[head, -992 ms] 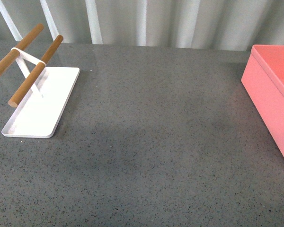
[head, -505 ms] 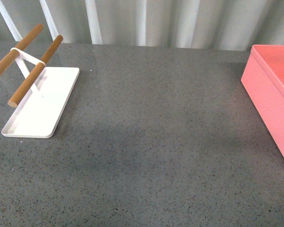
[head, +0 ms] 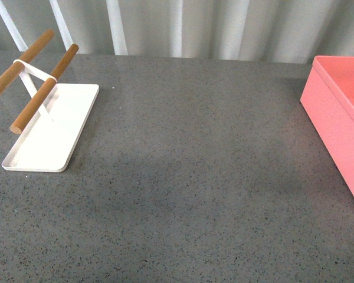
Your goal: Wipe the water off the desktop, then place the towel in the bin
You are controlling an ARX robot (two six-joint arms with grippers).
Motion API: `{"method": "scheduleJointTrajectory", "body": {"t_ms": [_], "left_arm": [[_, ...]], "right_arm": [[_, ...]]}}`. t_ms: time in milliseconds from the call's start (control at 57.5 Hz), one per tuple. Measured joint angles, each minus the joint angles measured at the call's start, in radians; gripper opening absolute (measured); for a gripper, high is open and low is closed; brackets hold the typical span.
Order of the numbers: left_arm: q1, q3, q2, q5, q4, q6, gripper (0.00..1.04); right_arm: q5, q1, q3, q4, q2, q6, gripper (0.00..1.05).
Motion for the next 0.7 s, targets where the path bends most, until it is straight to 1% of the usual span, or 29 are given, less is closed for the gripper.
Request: {"method": "scheduleJointTrajectory", "body": {"t_ms": [261, 557, 644, 696], "left_arm": [[0.000, 0.000, 0.000, 0.000, 0.000, 0.000, 0.98], [0.000, 0.000, 0.000, 0.000, 0.000, 0.000, 0.98], [0.000, 0.000, 0.000, 0.000, 0.000, 0.000, 0.98], [0.000, 0.000, 0.000, 0.000, 0.000, 0.000, 0.98]], "right_arm": [[0.000, 0.000, 0.000, -0.094, -0.096, 0.000, 0.03], [0.000, 0.000, 0.000, -0.165, -0.166, 0.000, 0.03], [0.000, 0.000, 0.000, -0.320, -0.285, 0.000, 0.03], [0.000, 0.000, 0.000, -0.334, -0.325, 0.000, 0.03]]}}
